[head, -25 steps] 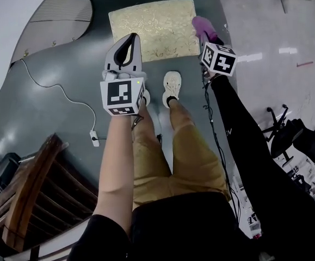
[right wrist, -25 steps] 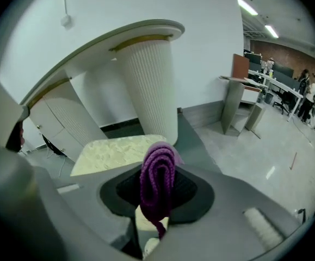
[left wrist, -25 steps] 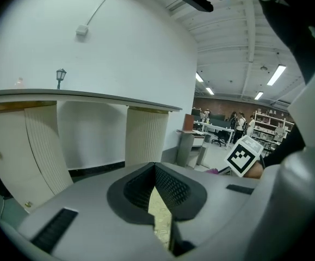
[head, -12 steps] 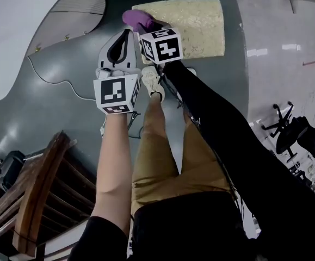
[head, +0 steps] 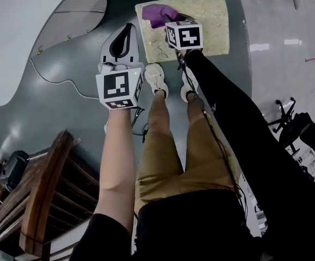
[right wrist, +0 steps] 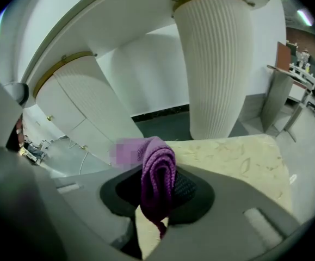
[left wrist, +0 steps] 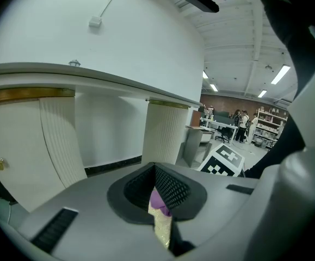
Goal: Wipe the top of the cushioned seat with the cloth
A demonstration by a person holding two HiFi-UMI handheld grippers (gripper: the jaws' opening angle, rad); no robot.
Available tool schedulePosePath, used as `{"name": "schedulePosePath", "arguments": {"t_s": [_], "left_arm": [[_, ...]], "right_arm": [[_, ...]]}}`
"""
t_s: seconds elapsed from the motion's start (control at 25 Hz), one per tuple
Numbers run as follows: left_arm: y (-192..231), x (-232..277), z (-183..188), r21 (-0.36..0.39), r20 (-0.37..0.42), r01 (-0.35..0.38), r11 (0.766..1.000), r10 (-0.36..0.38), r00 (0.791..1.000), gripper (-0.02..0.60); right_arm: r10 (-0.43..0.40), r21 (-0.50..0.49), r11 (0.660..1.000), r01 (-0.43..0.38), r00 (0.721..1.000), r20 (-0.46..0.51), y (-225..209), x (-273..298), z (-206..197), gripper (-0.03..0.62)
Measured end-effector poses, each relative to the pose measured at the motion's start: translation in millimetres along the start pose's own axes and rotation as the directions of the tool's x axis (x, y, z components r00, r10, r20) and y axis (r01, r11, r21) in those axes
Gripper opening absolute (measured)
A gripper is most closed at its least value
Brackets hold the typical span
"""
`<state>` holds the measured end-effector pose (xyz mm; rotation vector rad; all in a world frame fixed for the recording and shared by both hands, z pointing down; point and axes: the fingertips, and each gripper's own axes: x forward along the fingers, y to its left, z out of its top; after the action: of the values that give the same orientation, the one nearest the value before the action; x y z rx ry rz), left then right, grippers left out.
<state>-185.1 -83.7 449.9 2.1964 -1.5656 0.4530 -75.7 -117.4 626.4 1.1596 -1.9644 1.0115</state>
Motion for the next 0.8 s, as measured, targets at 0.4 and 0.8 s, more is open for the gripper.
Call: {"name": "schedulePosePath", "arguments": {"t_s": [0.4, 0.8], "left_arm": [[-56.4, 33.4, 9.6, 0.028, -0.009, 0.075, 0.997, -0.074, 0.997, 0.006], [-83.9, 45.9, 15.8, 0.055, -0.011, 0.099, 0.994, -0.098, 0.995, 0.006]], "right_arm": [[-0.247, 0.082, 0.966, 0.244, 0.968, 0.037, -176.7, -57.4, 13.3, 0.083], [-0.492, 0.181, 0.856, 0.485, 0.871, -0.008, -291.9, -127.3, -14.9, 0.083]]}}
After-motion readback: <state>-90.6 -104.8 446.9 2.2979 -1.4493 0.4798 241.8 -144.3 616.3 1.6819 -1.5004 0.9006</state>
